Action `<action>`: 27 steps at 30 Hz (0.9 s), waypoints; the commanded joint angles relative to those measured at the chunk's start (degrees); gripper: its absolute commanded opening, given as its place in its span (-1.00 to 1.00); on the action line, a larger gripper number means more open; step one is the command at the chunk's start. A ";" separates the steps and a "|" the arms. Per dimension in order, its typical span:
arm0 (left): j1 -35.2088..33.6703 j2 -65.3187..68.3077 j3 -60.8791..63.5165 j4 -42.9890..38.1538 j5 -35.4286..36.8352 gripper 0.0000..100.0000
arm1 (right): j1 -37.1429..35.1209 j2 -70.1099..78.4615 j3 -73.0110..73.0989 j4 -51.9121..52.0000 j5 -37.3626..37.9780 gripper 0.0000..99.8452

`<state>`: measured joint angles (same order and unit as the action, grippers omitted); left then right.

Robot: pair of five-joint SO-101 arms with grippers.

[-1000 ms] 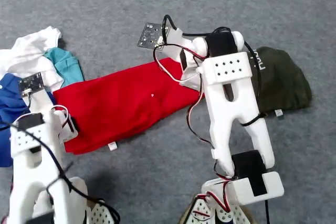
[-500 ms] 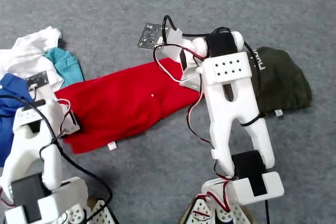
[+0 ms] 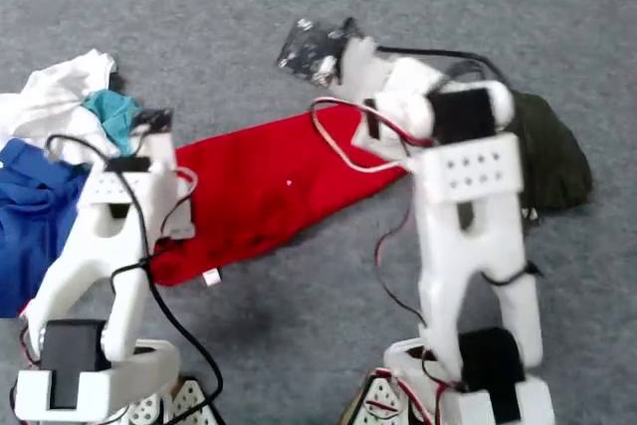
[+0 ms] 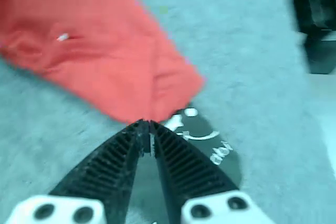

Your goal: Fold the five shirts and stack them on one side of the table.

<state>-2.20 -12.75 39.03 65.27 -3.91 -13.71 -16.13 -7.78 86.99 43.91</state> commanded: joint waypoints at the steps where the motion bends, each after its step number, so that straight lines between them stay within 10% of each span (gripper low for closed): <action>1: 4.04 -0.13 -10.20 3.96 0.35 -0.96 | 4.53 -3.65 -2.07 -5.36 -3.60 -1.00; 15: 28.40 0.92 -37.01 7.12 4.40 -0.96 | 30.73 -3.91 7.25 -39.56 -27.60 -1.00; 27: 35.52 22.64 -56.70 -8.09 11.34 -0.96 | 44.35 -7.34 5.85 -42.73 -26.81 -1.00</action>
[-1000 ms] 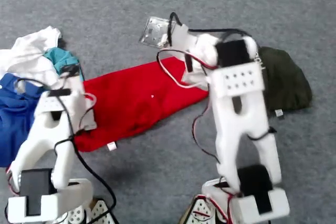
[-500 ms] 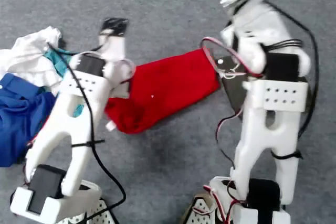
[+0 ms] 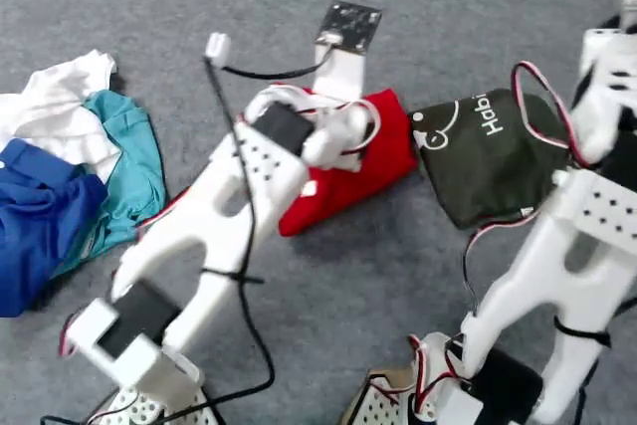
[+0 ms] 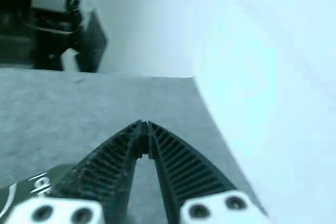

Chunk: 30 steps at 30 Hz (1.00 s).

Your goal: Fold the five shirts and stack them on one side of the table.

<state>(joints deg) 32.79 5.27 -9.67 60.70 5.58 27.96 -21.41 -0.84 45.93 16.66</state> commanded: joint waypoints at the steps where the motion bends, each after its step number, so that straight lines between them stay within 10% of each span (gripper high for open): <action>1: 0.53 7.34 -10.64 -4.22 1.85 -0.96 | 3.21 -2.07 -1.19 -1.67 1.32 -1.00; 10: 1.93 27.38 -32.70 2.20 4.48 -0.94 | 2.24 -1.10 -1.19 -1.67 2.20 -1.00; 17: 0.09 32.75 -47.47 16.09 12.31 -0.52 | -2.07 1.54 -1.01 -1.67 5.45 -0.99; 30: -16.44 40.13 -75.69 37.98 12.22 -0.97 | -20.97 16.92 0.13 10.37 10.64 -0.99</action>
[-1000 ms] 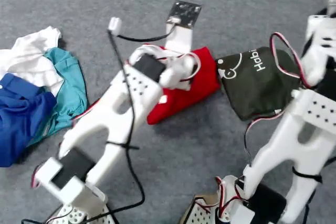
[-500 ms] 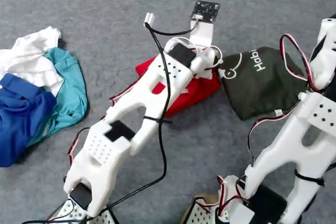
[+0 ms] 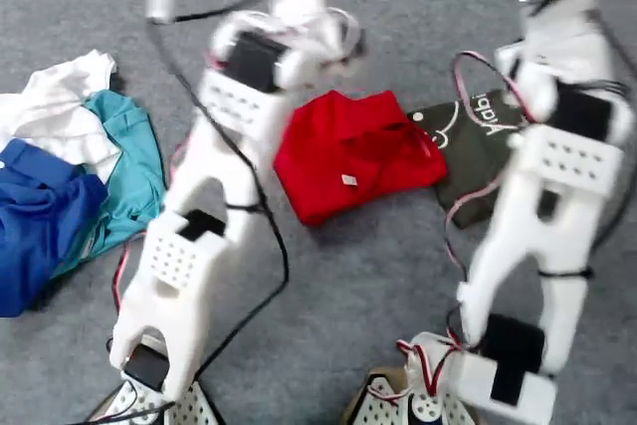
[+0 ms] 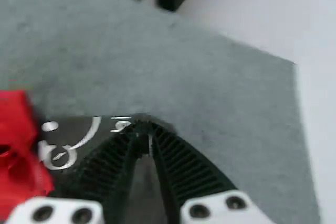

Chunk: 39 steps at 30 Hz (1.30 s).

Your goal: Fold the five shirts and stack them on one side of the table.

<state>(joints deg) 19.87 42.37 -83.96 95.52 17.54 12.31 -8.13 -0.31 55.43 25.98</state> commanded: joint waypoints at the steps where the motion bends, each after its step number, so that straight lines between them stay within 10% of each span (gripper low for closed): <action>1: -4.57 5.49 -0.18 3.43 0.26 -0.96 | -7.78 5.93 -0.57 0.09 1.32 -0.99; 16: -21.01 31.96 -10.55 5.45 -1.23 -0.96 | -28.97 40.84 -32.66 24.97 1.23 -1.00; 39: -17.32 32.04 -8.09 5.27 -6.68 -0.96 | -13.05 70.37 -75.82 17.76 6.42 -1.00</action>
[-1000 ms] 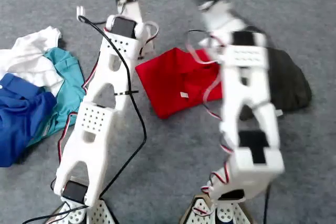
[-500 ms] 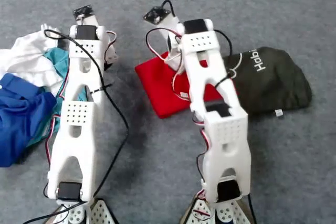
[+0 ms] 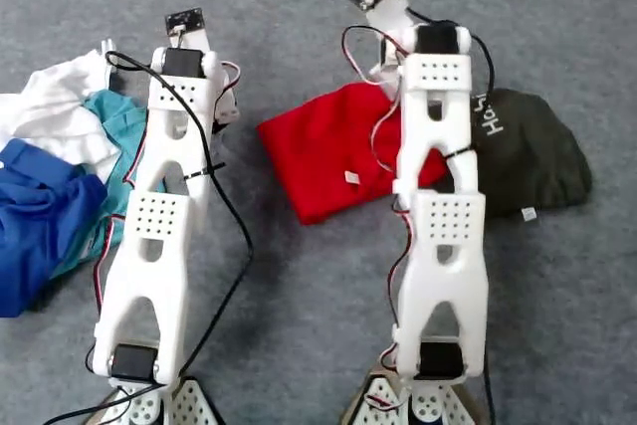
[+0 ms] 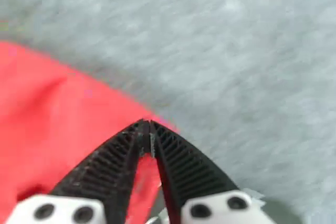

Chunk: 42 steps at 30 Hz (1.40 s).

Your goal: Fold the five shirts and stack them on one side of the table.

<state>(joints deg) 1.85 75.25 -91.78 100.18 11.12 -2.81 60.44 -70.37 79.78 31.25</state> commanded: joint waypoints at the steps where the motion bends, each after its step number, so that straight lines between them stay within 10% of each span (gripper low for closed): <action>1: 0.62 -0.84 -0.18 0.62 -0.26 -0.96 | 2.24 3.21 -7.16 -8.79 1.14 -1.00; 13: 0.44 -0.84 -0.44 0.62 -0.26 -0.96 | -6.81 -1.80 -21.85 22.77 4.22 -1.00; 21: 0.35 -0.84 -0.26 -0.09 -0.26 -0.96 | -12.62 1.36 -14.29 22.42 3.60 -1.00; 42: -1.14 -0.84 -0.44 -1.14 -0.26 -0.96 | 4.18 -7.60 4.97 22.68 3.96 -1.00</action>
<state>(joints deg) 1.41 75.25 -91.60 99.74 11.03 -1.14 61.85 -72.13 101.23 34.59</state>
